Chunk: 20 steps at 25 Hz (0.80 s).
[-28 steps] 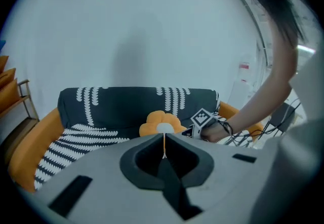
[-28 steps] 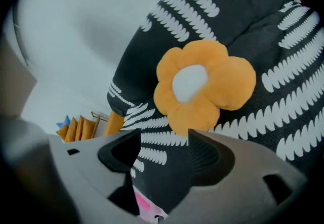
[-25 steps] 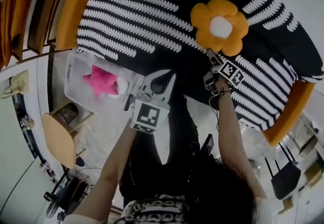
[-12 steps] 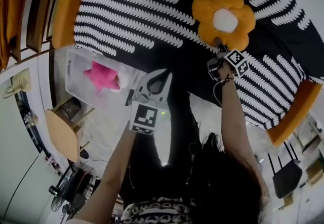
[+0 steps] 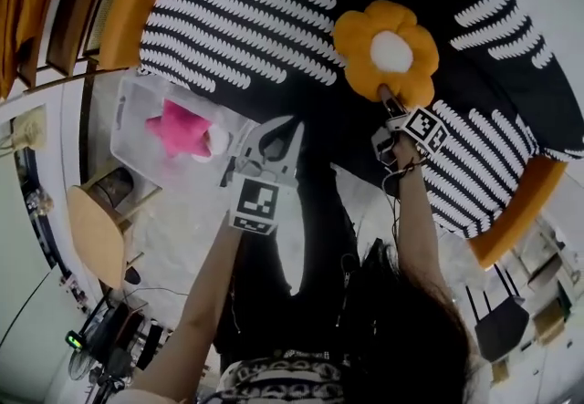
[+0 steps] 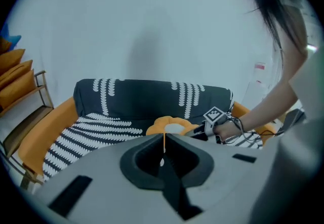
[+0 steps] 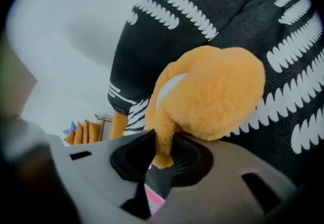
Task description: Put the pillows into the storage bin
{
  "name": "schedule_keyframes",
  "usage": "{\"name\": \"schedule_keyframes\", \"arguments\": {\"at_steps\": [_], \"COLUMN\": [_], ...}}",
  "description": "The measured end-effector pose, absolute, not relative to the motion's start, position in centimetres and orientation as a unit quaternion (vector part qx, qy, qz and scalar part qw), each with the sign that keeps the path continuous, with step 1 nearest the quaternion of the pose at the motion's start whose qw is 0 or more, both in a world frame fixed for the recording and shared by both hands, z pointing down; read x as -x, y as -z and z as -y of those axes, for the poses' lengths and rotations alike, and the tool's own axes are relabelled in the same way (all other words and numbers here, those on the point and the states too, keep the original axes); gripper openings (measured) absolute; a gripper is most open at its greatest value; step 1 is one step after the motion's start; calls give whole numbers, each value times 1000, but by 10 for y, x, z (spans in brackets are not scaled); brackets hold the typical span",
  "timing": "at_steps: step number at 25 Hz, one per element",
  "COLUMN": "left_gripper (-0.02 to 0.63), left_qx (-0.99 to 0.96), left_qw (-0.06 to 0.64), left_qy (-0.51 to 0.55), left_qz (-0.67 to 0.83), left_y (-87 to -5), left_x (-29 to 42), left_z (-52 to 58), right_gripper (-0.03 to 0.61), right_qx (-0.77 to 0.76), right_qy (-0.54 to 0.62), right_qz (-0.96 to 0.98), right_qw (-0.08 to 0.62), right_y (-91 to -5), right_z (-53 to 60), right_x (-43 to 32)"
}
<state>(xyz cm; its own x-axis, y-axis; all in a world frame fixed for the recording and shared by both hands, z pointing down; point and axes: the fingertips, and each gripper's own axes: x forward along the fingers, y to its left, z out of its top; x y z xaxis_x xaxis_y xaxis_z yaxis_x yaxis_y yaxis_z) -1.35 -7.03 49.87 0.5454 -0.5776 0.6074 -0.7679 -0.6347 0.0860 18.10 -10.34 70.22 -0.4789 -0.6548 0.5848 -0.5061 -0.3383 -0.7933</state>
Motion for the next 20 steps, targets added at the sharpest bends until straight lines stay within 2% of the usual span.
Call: {"name": "schedule_keyframes", "arguments": {"at_steps": [4, 8, 20], "left_gripper": [10, 11, 11], "left_qx": [-853, -835, -753], "left_qw": [178, 182, 216], "left_qy": [-256, -243, -227], "left_qz": [419, 459, 579], "left_y": [-481, -474, -466], "left_x": [57, 100, 362], "left_z": [59, 33, -116], "right_gripper": [70, 66, 64], "right_qx": [483, 434, 303], "right_qy": [642, 647, 665], "right_qz": [-588, -620, -682], "right_qw": [96, 92, -30], "right_y": [-654, -621, -580], "right_z": [97, 77, -26], "right_x": [-132, -70, 242]}}
